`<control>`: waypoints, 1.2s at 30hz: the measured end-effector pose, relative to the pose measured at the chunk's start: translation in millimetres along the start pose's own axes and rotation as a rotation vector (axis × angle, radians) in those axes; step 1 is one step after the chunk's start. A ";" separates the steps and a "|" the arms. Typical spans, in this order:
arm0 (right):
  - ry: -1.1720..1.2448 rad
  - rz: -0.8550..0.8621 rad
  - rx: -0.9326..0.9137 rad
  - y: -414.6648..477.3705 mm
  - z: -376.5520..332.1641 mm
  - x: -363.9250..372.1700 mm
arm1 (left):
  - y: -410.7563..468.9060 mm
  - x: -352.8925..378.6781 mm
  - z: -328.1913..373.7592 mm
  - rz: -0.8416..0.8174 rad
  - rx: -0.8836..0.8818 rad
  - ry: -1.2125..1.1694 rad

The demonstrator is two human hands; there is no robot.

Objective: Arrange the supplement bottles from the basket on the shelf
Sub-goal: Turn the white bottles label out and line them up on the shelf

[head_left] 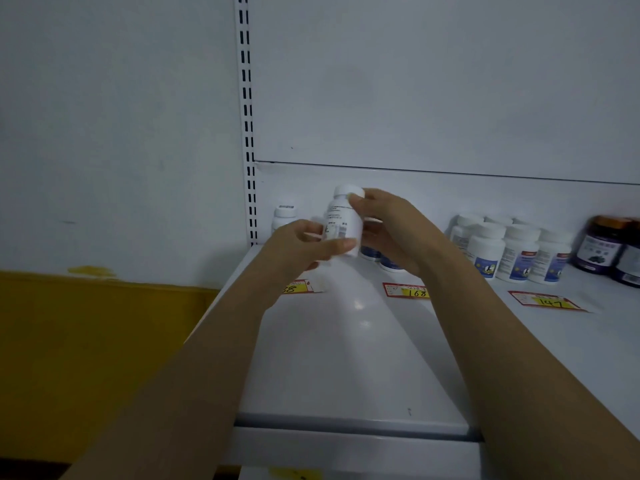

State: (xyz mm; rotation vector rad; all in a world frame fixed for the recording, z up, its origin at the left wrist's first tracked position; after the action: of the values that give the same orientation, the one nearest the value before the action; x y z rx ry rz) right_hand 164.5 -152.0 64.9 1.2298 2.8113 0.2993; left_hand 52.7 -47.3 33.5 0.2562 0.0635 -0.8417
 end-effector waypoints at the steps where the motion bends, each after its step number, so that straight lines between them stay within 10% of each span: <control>1: 0.042 -0.030 -0.024 -0.2 -0.9 0.5 | -0.3 0.4 0.0 -0.004 0.018 0.017; 25: -0.394 0.071 -0.207 1.7 -5.0 7.3 | 13.5 -0.2 -21.4 0.264 0.327 0.443; 36: -0.814 0.093 -0.199 79.4 12.7 32.0 | 6.0 -26.5 -45.9 -0.058 0.043 1.037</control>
State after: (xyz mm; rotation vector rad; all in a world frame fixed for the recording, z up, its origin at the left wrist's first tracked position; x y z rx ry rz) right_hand 201.7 -74.0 69.2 1.1032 1.9867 0.0508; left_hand 41.6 -12.8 -5.5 0.7131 1.0242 -0.6932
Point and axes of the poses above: each hand's wrist, its own y-axis towards the middle knuckle, its own x-axis out of the palm, z = x × y, the point moved 2 cm from there along y, towards the middle knuckle, and after that the axes turned 9 degrees about z, right-handed, at the moved point
